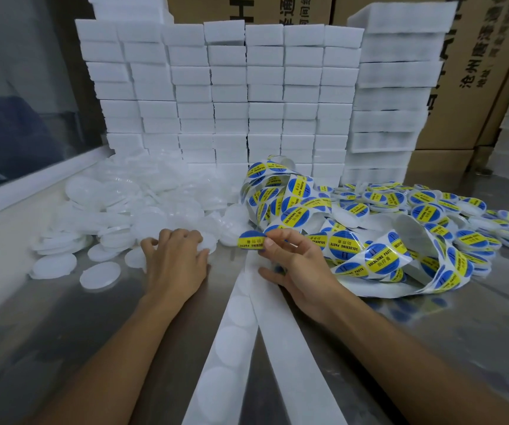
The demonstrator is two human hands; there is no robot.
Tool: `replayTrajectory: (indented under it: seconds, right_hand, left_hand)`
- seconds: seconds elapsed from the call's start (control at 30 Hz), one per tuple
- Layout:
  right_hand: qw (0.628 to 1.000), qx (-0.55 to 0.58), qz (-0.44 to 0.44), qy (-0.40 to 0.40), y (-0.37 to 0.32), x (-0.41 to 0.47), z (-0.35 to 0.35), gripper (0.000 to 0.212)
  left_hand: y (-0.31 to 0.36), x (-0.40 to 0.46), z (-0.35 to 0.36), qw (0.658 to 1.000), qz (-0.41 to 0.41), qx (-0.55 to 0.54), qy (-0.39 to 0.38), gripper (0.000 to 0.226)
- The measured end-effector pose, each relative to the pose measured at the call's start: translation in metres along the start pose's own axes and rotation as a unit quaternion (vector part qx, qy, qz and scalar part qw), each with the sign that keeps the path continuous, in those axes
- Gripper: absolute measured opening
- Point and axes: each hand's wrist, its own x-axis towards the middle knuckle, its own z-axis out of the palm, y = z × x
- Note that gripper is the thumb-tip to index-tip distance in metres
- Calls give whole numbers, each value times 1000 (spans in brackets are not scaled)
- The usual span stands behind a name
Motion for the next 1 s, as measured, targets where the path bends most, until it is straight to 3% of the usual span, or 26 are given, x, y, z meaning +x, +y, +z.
replayTrajectory:
  seconds: [0.1,0.2,0.33,0.4,0.47,0.53,0.63,0.73,0.8,0.93,1.0]
  right_hand:
    - [1000,5,-8,10,-1,-1,-1,17]
    - [1000,8,-10,10,-2,-1,-1,14]
    - [1000,8,-23,5,-4,-1,-2,13]
    - [1000,8,-26,2,-4,-1,-1,13]
    - [1000,7,-26,1,-3,-1,0,13]
    - [1000,13,-28,0,-4,-1,0,15]
    - [999,31,-25,-5,-6,-1,-3,19]
    - [999,47,-11,-4,-8,2,-7,16]
    - [998,59,-3,1,-9,4,-9,13]
    - [997,74,13,2,-11,6,-14,9]
    - [997,70,11,9,-11,7,-16,10]
  left_hand:
    - [0,0,-3,999,17,-20,38,5]
    - [5,1,-9,992,2,-90,86,6]
    - [17,-4,-23,962,25,-221,158,12]
    - [24,-8,-29,952,43,-256,162,14]
    - [35,-11,-34,930,9,-334,155,9]
    - [45,-14,-38,883,-46,-452,117,7]
    - [53,-12,-44,784,-132,-606,37,5]
    - [48,-10,-48,694,-198,-692,8,4]
    - [45,-7,-48,656,-227,-720,5,6]
    - [41,-5,-41,686,-265,-678,-3,14]
    - [42,-6,-39,681,-269,-680,-17,20]
